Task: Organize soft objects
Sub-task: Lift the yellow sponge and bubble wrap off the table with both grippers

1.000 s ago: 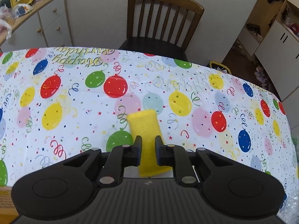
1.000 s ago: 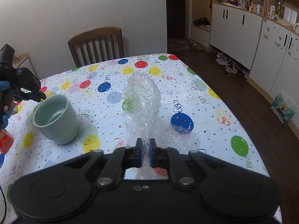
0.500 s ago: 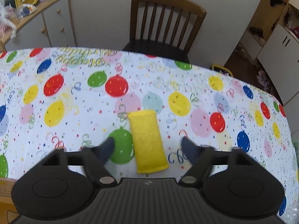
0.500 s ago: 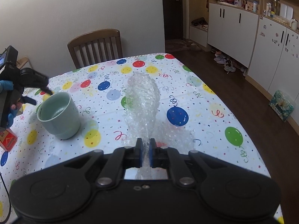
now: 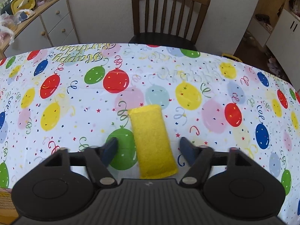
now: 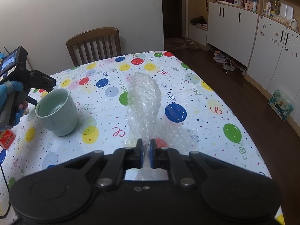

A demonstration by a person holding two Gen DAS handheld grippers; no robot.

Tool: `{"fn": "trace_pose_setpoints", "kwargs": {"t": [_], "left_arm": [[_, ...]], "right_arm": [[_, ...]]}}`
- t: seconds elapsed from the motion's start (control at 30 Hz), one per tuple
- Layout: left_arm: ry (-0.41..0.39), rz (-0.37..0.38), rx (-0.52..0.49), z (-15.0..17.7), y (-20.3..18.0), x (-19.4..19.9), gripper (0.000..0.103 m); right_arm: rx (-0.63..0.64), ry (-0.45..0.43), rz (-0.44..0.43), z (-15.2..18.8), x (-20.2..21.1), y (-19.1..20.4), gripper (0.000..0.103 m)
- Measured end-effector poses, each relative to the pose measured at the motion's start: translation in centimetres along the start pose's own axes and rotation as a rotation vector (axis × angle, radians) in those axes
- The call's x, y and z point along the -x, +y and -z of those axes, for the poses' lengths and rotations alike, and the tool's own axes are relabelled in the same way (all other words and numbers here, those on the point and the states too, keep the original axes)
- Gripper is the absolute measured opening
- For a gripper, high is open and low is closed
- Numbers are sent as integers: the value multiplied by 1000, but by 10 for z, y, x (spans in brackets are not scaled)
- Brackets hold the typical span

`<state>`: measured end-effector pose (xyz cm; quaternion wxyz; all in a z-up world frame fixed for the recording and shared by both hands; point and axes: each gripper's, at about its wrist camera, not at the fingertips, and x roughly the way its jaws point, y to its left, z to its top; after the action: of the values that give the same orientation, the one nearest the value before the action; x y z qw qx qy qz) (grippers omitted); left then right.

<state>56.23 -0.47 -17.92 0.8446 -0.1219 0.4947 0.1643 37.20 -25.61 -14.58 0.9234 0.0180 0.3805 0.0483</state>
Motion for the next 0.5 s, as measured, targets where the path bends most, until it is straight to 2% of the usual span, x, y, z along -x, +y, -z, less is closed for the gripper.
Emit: {"fn": "trace_pose_setpoints", "kwargs": {"t": [0.13, 0.17, 0.33, 0.5], "left_arm": [[-16, 6, -9, 0, 0, 1, 49], [-19, 14, -17, 0, -1, 1, 41], [-25, 11, -48, 0, -3, 2, 41], [-23, 32, -21, 4, 6, 9, 40]], "right_arm": [[1, 5, -1, 0, -2, 1, 6], [0, 7, -1, 0, -2, 1, 6], [10, 13, -3, 1, -3, 3, 6], [22, 16, -1, 1, -1, 4, 6]]}}
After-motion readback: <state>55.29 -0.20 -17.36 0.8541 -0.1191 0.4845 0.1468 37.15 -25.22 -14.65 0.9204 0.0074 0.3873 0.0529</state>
